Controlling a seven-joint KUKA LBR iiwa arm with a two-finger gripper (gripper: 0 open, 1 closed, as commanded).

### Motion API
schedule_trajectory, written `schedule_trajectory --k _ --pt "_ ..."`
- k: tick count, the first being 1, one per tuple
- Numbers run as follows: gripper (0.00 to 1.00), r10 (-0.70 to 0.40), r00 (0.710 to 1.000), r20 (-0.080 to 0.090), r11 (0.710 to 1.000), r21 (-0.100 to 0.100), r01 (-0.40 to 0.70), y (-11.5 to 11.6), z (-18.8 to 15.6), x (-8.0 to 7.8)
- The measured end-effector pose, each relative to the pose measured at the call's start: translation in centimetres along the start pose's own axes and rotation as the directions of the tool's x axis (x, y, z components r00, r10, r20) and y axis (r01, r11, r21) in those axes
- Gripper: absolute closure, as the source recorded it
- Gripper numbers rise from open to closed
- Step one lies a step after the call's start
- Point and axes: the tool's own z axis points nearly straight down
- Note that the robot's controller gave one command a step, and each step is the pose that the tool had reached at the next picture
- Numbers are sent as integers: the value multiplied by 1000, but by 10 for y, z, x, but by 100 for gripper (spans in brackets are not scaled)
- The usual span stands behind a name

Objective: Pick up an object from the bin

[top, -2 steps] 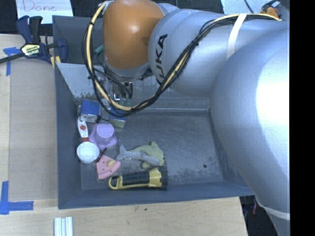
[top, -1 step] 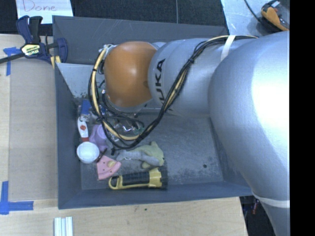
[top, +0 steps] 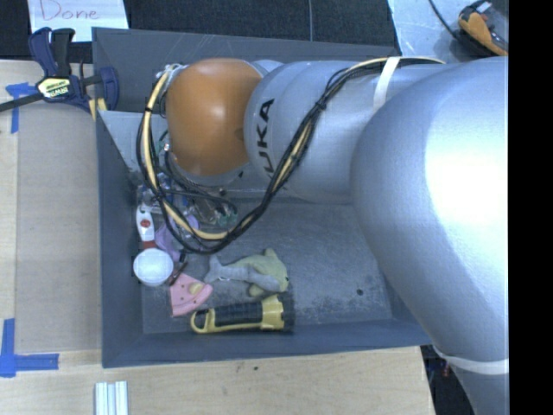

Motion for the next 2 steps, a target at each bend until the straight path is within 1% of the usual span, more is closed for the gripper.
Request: schedule_trajectory --k 1,2 --pt "0 190 982 -4 982 -2 -190 -7 44 31" --pt "0 -190 982 2 982 16 190 -3 43 9"
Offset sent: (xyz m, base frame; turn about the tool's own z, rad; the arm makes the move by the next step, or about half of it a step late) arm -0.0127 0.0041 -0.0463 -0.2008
